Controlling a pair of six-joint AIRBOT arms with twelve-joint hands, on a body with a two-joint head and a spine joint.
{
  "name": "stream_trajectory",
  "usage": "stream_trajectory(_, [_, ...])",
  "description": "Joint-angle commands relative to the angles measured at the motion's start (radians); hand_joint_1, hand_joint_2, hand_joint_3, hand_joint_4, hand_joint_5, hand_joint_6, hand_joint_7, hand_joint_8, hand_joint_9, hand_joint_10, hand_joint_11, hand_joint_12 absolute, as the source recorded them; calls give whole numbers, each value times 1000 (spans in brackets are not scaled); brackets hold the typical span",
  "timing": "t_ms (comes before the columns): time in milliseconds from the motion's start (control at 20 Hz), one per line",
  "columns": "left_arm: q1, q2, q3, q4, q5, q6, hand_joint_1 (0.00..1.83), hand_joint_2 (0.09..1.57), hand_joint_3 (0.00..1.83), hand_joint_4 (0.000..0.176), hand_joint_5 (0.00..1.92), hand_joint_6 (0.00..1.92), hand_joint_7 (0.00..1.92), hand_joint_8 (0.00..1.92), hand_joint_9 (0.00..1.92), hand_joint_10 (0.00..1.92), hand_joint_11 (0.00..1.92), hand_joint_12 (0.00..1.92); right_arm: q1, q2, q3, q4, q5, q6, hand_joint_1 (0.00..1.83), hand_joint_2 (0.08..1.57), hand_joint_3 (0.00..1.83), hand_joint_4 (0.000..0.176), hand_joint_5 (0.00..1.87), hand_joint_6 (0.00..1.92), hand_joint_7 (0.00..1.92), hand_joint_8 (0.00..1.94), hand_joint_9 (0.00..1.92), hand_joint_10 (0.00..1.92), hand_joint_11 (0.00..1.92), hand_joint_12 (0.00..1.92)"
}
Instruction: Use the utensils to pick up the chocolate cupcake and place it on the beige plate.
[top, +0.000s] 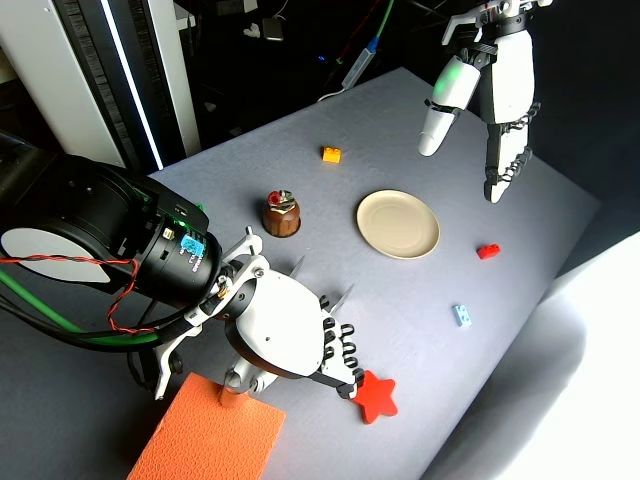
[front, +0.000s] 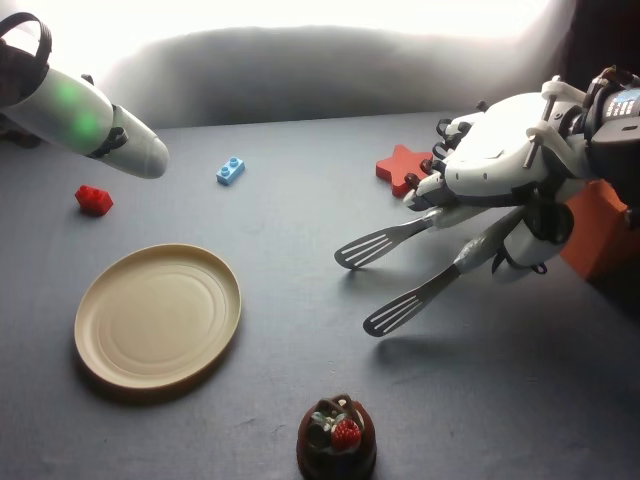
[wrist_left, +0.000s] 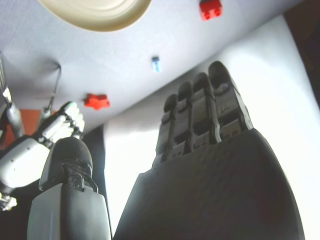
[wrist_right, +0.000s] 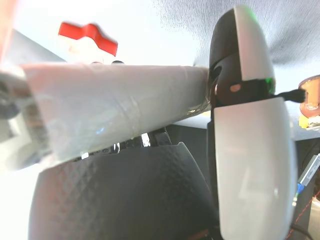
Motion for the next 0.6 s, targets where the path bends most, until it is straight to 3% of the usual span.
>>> stream_trajectory(0, [-13, 9, -5, 37, -50, 1, 291, 1100, 1, 0, 76, 5, 95, 5, 83, 6, 0, 258, 10, 9, 5, -9, 67, -4, 948, 995, 0, 0, 387, 12, 415, 9, 454, 39, 0, 1089])
stream_trajectory(300, [-13, 9, -8, 37, -49, 1, 326, 1098, 0, 0, 49, 3, 74, 4, 55, 1, 0, 185, 11, 10, 5, -9, 84, 1, 959, 990, 0, 0, 441, 15, 536, 32, 584, 80, 50, 1201])
stream_trajectory(400, [-13, 9, -8, 37, -50, 1, 307, 1105, 1, 0, 67, 3, 88, 3, 67, 2, 0, 212, 13, 10, 5, -9, 90, 5, 968, 989, 0, 0, 493, 33, 601, 55, 650, 113, 162, 1260])
stream_trajectory(550, [-13, 10, -11, 37, -49, 1, 300, 1105, 0, 0, 59, 2, 84, 3, 63, 4, 0, 193, 17, 11, 5, -9, 99, 19, 938, 1020, 1, 0, 553, 5, 682, 28, 536, 447, 165, 1311])
